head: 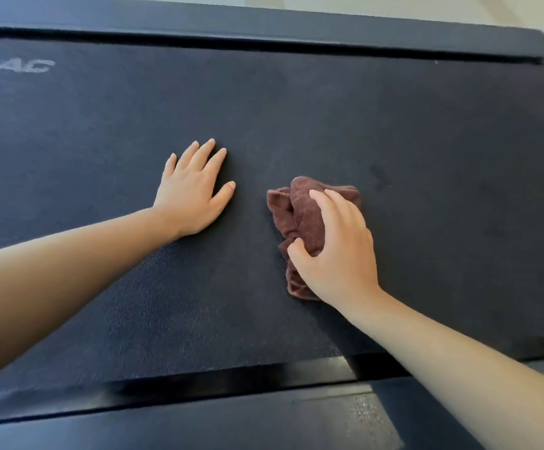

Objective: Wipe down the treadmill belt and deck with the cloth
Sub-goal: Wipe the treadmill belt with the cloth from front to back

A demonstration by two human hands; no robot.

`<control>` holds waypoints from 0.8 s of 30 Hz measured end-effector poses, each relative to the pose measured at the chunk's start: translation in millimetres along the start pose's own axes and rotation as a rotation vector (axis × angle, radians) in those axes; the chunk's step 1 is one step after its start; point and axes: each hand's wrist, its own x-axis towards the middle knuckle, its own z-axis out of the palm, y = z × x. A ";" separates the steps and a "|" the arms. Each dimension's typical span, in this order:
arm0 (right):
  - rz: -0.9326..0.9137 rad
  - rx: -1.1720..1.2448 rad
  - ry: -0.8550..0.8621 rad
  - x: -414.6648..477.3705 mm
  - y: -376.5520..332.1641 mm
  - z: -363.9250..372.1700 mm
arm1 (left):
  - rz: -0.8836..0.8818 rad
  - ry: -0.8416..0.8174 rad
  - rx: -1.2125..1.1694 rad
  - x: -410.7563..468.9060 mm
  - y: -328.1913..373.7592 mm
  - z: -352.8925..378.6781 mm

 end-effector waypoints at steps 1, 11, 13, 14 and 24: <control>0.003 -0.010 0.005 -12.0 -2.1 0.5 | 0.005 0.002 0.003 -0.2 -0.5 0.7; 0.038 -0.037 0.006 7.6 -26.2 18.4 | 0.054 -0.011 -0.033 -4.4 -10.0 -7.2; 0.038 -0.039 -0.006 17.9 -36.6 25.2 | 0.069 -0.016 -0.031 -14.6 -20.3 -12.1; 0.035 -0.044 -0.015 20.8 -41.1 28.1 | 0.069 -0.016 -0.026 -21.0 -26.3 -14.3; -0.105 -0.055 -0.113 -39.4 -41.6 15.1 | 0.055 -0.020 -0.024 -38.3 -45.1 -21.2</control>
